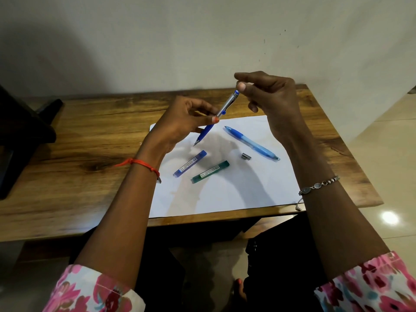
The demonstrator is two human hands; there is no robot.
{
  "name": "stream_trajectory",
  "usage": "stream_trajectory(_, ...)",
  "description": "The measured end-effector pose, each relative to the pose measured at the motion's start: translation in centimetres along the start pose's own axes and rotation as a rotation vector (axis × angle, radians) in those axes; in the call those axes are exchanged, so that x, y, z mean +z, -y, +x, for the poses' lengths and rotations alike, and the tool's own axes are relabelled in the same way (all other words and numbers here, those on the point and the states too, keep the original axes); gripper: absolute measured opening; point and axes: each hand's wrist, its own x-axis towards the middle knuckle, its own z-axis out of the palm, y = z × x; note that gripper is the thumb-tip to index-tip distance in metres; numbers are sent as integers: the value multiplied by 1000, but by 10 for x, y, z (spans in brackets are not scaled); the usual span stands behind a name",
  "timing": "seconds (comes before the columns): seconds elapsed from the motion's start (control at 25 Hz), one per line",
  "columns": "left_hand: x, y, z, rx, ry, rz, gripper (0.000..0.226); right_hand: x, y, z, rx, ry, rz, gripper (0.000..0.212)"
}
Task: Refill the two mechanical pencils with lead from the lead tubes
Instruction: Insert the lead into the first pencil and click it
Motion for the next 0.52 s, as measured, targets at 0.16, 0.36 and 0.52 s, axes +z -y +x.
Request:
stream_trajectory(0.16, -2, 1, 1, 5, -1, -3, 12, -9, 1, 1, 137, -51, -11, 21)
stream_trajectory(0.36, -4, 4, 2, 5, -17, 1, 16, -20, -4, -2, 238, 426, -800, 13)
stream_trajectory(0.52, -4, 4, 3, 1, -20, 5, 18, -17, -5, -6, 366, 673, -939, 7)
